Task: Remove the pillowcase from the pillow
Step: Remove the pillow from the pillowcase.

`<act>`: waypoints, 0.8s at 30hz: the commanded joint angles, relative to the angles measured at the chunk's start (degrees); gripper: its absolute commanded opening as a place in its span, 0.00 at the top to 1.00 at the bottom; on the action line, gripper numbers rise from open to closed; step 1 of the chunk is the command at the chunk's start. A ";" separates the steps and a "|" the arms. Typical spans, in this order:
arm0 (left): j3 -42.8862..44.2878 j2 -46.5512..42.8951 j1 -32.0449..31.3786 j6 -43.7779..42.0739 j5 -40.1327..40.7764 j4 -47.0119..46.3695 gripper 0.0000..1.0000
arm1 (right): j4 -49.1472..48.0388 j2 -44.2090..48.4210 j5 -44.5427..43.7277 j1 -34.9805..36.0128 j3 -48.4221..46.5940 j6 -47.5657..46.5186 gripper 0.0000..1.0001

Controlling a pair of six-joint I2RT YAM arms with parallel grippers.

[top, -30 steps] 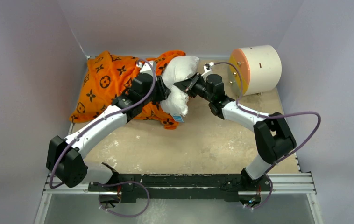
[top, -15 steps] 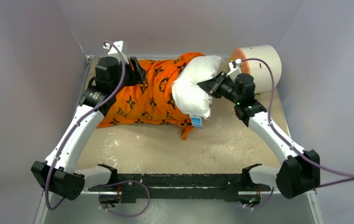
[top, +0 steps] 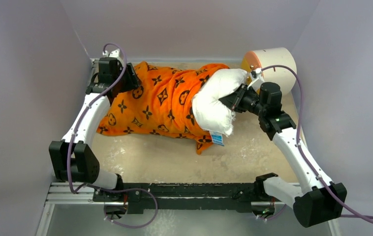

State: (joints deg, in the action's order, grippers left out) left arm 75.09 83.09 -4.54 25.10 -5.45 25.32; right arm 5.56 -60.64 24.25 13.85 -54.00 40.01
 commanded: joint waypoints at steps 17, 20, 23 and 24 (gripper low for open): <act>-0.30 2.69 0.03 -1.03 -5.04 -2.44 0.67 | 0.31 0.73 3.64 -0.50 -7.15 -5.24 1.00; -1.79 1.36 0.01 -0.63 -11.13 -5.66 0.44 | 0.34 0.50 3.69 -0.57 -7.11 -5.38 1.00; -3.73 1.57 -0.08 -0.05 -16.87 -7.65 0.33 | -0.02 -0.01 4.17 -0.53 -6.85 -5.09 1.00; -4.49 1.88 -0.10 0.09 -18.14 -8.17 0.31 | -0.26 -0.12 4.36 -0.55 -6.61 -4.82 1.00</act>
State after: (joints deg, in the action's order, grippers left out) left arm 73.17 86.11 -4.51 24.62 -14.79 20.78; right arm 10.46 -61.25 25.26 13.54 -56.58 36.42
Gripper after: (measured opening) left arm 0.653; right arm 0.126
